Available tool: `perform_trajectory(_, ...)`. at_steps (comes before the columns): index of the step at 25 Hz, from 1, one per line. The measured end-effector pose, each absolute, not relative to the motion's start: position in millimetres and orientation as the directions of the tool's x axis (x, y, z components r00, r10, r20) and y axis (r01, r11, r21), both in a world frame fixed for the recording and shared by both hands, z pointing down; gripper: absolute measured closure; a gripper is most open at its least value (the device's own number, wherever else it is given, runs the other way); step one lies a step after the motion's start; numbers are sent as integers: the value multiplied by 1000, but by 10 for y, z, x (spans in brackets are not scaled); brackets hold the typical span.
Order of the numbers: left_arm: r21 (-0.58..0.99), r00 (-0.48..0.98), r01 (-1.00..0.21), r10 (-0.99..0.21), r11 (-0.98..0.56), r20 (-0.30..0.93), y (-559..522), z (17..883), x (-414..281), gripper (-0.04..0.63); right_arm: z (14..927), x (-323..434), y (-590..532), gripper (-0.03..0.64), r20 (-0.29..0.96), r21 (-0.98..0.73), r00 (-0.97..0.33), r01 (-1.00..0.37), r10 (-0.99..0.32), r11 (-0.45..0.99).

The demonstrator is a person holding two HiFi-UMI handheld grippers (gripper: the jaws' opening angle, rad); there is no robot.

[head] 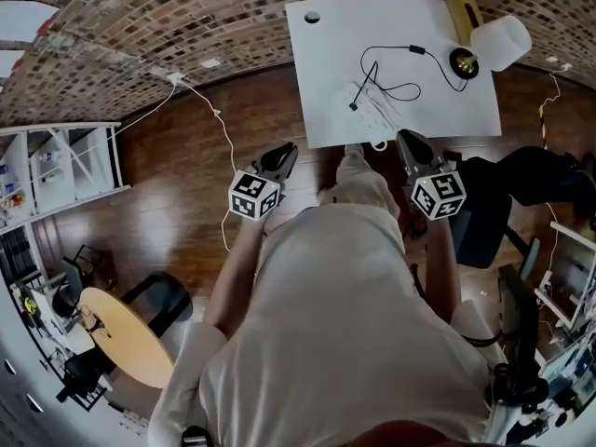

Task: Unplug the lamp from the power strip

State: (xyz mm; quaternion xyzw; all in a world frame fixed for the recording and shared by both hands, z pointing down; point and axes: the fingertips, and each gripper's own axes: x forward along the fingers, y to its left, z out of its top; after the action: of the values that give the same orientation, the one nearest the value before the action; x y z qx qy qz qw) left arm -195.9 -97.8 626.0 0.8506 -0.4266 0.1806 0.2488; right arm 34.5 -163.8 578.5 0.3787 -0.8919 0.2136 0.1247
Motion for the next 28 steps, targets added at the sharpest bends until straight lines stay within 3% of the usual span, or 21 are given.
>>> perform_trajectory(10,305,544,-830,-557,-467,628,-1917,6550,-1754,589,6339,35,-2338,598,514,-289,-748,-611,-419,737)
perform_trajectory(18,340,538,-832,-490,-439,686,-2291,6968,-1523,591,7109,-54,-2513,585,666,-220,-712,-473,-223,853)
perform_trajectory(28,513,683,-698,-250,-499,686,-2558,7922,-1230,591,7731,-316,-2424,548,808,-175,-586,-346,-67,922)
